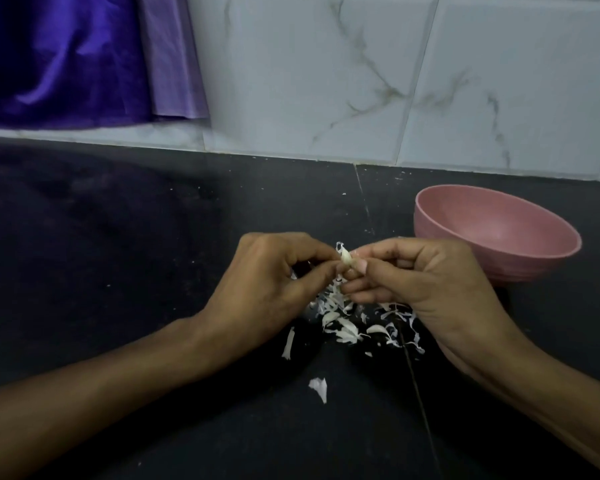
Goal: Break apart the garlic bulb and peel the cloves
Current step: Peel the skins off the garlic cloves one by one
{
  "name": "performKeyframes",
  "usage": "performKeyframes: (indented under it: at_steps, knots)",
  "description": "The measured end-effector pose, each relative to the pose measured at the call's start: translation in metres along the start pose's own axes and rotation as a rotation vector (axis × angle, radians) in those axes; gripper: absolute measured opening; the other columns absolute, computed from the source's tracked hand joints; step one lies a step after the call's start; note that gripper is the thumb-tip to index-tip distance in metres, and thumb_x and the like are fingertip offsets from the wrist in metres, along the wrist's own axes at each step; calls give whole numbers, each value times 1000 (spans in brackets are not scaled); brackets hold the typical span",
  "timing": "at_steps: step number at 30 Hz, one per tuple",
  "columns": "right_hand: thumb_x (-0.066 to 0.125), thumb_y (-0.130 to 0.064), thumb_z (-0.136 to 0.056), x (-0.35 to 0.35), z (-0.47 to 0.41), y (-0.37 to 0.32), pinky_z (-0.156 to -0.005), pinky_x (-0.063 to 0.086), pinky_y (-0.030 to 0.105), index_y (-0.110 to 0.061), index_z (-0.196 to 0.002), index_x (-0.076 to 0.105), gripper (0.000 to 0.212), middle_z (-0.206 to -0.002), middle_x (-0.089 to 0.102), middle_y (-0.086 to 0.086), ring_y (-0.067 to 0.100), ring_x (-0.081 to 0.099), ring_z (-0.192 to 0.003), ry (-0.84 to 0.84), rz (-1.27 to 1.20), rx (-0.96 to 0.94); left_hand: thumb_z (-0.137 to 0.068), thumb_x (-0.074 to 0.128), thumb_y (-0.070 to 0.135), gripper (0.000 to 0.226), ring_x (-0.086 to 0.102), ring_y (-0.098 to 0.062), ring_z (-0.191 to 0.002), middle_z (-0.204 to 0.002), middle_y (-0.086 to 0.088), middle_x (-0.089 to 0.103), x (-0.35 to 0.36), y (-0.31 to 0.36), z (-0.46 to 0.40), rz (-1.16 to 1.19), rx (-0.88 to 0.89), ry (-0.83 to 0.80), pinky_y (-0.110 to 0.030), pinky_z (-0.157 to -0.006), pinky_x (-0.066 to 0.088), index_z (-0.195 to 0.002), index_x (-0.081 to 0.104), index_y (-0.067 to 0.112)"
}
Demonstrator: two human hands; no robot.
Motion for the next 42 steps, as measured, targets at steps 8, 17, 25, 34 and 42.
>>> performKeyframes:
  at_steps: [8, 17, 25, 34, 42]
  knots:
    - [67, -1, -87, 3, -3, 5, -65, 61, 27, -7, -83, 73, 9, -76, 75, 10, 23, 74, -70, 34, 52, -24, -87, 73, 15, 6, 59, 11, -58, -65, 24, 59, 2, -2, -1, -51, 10, -19, -3, -56, 39, -91, 78, 14]
    - [64, 0, -90, 0, -1, -1, -62, 61, 26, -3, -85, 72, 10, -73, 74, 10, 20, 71, -65, 18, -22, 1, -90, 68, 20, 8, 50, 2, -39, -50, 18, 56, 3, 1, -4, 123, -151, -66, -6, -43, 34, -87, 73, 15]
    - [65, -3, -89, -1, -2, -1, -64, 62, 28, -1, -91, 72, 8, -79, 74, 17, 24, 72, -69, 28, -41, 67, -88, 68, 27, 13, 51, -2, -36, -51, 8, 61, 2, 0, -2, 219, -231, -148, -14, -38, 38, -89, 69, 14]
    - [66, -4, -89, 0, -2, 0, -65, 62, 29, 0, -92, 72, 8, -79, 74, 19, 26, 73, -70, 41, -50, 84, -76, 77, 29, 21, 50, -3, -35, -57, 15, 64, 1, 2, -4, 273, -272, -126, -16, -36, 37, -90, 66, 18]
    - [69, -8, -86, 3, 0, 0, -60, 60, 27, -7, -93, 76, 9, -85, 75, 13, 21, 73, -77, -14, -34, 59, -69, 84, 19, 64, 64, -23, -53, -82, -4, 69, 0, 2, -7, 387, -242, -55, -28, -39, 48, -123, 50, 21]
Point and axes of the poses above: each hand's wrist, its own z-axis away from the middle knuckle, its own x-axis out of the palm, y = z × x, the point moved 1 cm from there along -z, towards the middle knuckle
